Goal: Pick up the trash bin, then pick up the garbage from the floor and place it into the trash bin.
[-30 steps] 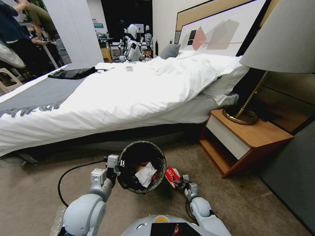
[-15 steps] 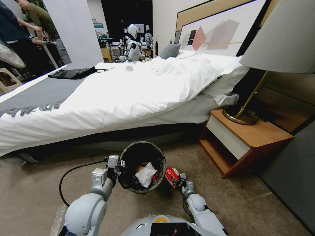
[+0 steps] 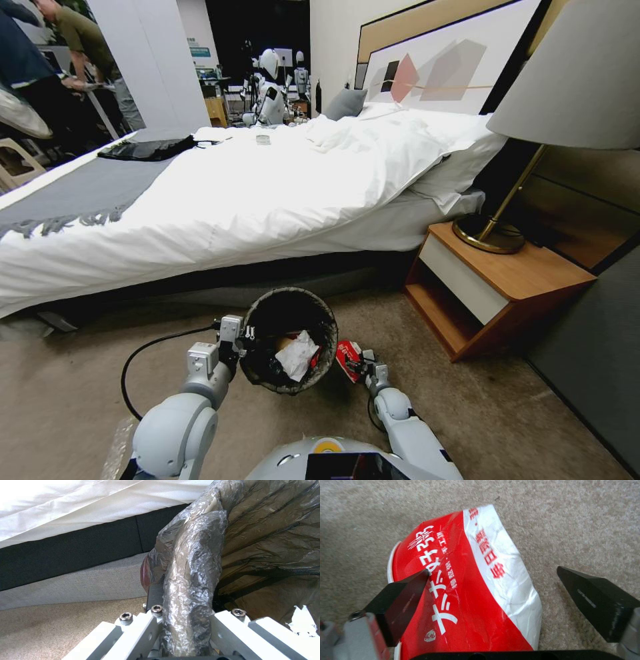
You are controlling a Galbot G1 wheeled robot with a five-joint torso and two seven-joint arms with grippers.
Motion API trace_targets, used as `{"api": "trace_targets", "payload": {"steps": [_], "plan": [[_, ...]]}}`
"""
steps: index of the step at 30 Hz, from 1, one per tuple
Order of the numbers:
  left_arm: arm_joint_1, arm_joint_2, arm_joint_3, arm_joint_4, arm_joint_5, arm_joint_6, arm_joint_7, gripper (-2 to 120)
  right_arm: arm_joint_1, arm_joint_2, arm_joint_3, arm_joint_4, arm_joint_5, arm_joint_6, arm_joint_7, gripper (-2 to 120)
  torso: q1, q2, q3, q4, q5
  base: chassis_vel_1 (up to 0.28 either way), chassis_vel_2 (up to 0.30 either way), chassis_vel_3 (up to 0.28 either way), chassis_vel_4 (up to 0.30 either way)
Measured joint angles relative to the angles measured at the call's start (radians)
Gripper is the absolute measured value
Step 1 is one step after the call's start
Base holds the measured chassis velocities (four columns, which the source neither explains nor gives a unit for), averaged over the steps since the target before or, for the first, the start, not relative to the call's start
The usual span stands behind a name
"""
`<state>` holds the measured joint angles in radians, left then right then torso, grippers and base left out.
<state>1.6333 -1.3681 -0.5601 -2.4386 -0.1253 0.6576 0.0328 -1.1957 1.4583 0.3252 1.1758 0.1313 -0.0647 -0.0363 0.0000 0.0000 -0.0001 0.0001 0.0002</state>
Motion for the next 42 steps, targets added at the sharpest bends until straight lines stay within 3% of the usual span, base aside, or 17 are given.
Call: {"api": "trace_targets", "payload": {"steps": [11,12,23,27,29,34,42], "plan": [[0.000,-0.001,0.002,0.001,0.000,-0.001,0.000,1,-0.015,-0.006,0.000,0.018,0.000,0.006,0.000,67,0.000,0.000,0.000,0.0000,-0.0001,0.000,0.000,0.000,0.000],[0.000,-0.001,0.003,0.001,0.001,-0.002,0.001,1,-0.021,-0.009,0.000,0.028,0.000,0.007,0.000,59,0.000,0.000,0.000,0.0000,-0.0002,0.000,0.000,0.000,0.000],[0.004,-0.002,0.003,-0.003,0.003,-0.003,0.001,1,-0.045,-0.016,0.002,0.072,-0.005,0.008,0.002,28,0.000,0.000,0.000,-0.0002,-0.0003,0.000,0.000,0.000,0.000],[0.005,-0.002,0.003,-0.004,0.004,-0.003,0.000,1,-0.048,-0.017,0.004,0.080,-0.007,0.010,0.003,22,0.000,0.000,0.000,-0.0002,-0.0002,0.000,0.000,0.000,0.000],[0.006,-0.003,0.003,-0.005,0.006,-0.005,0.000,1,-0.050,-0.019,0.016,0.094,-0.010,0.017,0.003,8,0.000,0.000,0.000,-0.0001,-0.0002,0.000,0.000,0.000,0.000],[0.007,-0.005,0.004,-0.006,0.007,-0.005,0.000,1,-0.059,-0.024,0.033,0.127,-0.010,0.017,0.004,1,0.000,0.000,0.000,-0.0001,-0.0002,0.000,0.000,0.000,0.000],[0.005,-0.006,0.010,-0.009,0.010,-0.005,0.000,1,-0.107,-0.078,0.107,0.377,0.038,-0.053,0.031,1,0.000,0.000,0.000,-0.0002,-0.0003,0.000,0.000,0.000,0.000]]}}
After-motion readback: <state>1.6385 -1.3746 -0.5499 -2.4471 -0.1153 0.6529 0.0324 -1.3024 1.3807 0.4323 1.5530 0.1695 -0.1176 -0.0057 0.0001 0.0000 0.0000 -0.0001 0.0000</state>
